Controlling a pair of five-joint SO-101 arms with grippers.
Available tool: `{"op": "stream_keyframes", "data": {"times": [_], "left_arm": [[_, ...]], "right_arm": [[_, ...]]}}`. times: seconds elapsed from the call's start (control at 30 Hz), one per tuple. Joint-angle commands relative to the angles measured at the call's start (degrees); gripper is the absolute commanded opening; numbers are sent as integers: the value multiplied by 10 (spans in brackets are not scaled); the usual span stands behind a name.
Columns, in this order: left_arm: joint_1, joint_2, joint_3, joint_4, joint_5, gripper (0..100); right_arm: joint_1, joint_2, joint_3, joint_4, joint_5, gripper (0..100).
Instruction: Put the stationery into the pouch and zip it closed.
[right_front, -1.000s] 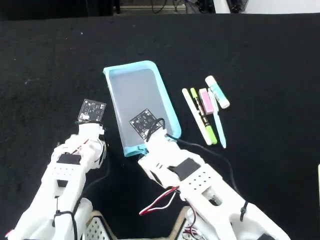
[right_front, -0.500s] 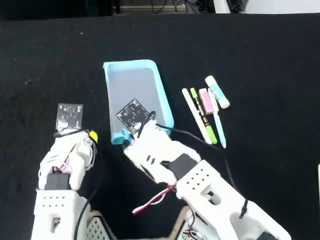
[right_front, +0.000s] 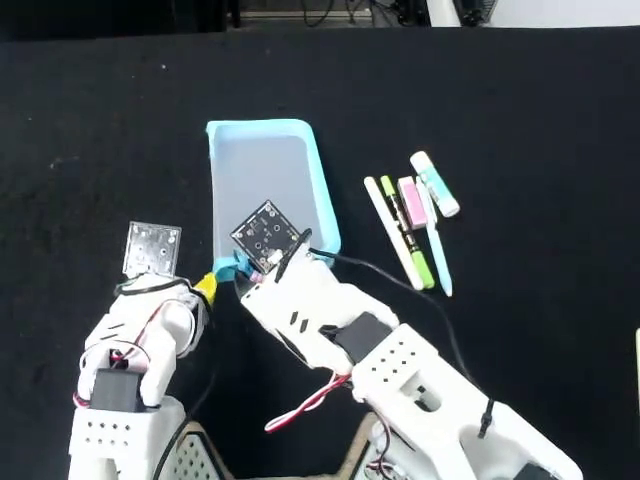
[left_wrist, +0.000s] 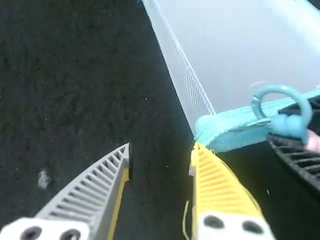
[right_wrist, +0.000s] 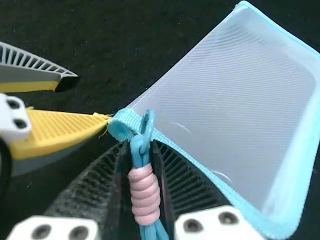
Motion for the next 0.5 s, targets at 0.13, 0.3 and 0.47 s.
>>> {"op": "stream_keyframes", "data": {"times": [0.13,0.3,0.47], "left_arm": [[70,-5,-22,1,-27,202],[73,-5,-29,4,-27,202],[72,-5,-64,36,-31,202]], "right_arm": [[-5,-17,-3,-15,2,11],[-5,-17,-3,-15,2,11],[-5,-17,-3,-15,3,11]]}}
